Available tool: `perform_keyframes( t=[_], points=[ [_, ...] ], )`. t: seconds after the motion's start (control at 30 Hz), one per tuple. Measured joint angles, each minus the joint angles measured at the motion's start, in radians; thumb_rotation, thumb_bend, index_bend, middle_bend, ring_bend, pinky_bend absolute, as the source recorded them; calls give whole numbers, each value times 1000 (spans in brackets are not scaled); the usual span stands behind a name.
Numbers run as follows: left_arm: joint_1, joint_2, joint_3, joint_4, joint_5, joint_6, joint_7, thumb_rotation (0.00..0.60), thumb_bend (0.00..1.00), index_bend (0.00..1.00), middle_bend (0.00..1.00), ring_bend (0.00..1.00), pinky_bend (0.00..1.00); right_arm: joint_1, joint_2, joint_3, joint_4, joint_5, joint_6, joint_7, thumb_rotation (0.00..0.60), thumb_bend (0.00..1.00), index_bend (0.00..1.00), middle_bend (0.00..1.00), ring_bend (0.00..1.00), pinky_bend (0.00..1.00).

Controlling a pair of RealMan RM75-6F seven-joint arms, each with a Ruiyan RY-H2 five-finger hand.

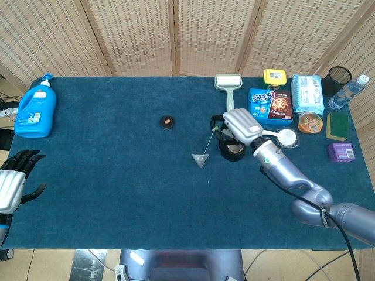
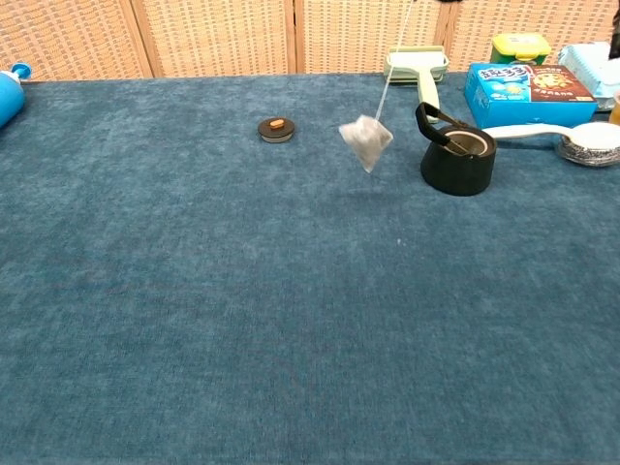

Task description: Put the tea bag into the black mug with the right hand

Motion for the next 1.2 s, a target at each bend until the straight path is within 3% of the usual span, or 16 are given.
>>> perform_keyframes(
  t=[0.43,1.2],
  points=[
    [-4,-5,-1,9,-2,-5,-7,600,314,212,179,133,228,-33,64,26,8,21,-11,72,600,685,578,1000,1000,1000],
    [-3,-3,-2,23,-12,-9,-15,600,313,213,179,133,228,-54,21,8,119,24,-57,131,600,684,584,1000,1000,1000]
  ],
)
